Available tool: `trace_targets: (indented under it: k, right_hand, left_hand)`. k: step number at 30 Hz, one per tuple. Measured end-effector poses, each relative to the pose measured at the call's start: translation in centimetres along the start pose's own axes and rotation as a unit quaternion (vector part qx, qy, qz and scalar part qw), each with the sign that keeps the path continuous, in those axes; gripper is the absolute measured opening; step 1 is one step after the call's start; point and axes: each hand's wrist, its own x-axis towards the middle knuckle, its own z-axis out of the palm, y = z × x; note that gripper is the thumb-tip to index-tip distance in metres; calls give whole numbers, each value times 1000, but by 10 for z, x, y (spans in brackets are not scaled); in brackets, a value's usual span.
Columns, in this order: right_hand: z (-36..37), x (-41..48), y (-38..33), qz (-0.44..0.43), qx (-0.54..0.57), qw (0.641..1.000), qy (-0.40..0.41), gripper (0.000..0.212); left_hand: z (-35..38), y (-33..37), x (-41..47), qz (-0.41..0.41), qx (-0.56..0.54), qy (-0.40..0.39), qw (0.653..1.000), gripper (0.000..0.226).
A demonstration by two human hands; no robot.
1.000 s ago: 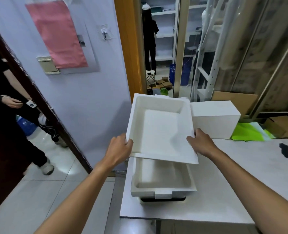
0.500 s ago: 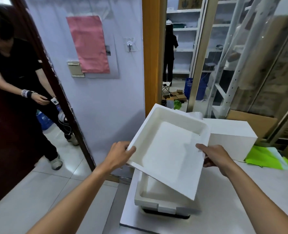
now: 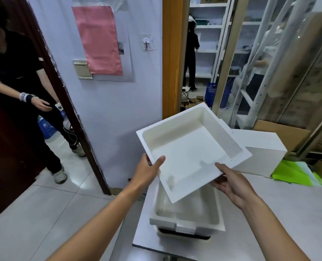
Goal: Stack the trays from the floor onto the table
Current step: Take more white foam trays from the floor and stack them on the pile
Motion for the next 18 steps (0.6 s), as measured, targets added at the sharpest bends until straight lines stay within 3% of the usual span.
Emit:
trace_targets:
  k: [3,7,11,18]
  right_hand:
    - [8,-10,8,9,-24,1000,-14,27]
    - [6,-21,17,49,-83,995,-14,38]
    - [-14,-18,17,60,-177,982,38,53]
    - [-30,0,-24,-41,-296,950,94,53]
  left_hand:
    - [19,-4,-11,-12,-48,27,998,26]
    - [23,-3,-18,-41,-93,51,994,35]
    - [11,2,-10,-53,-73,51,995,36]
    - [-17,15,4,-55,-16,2,998,32]
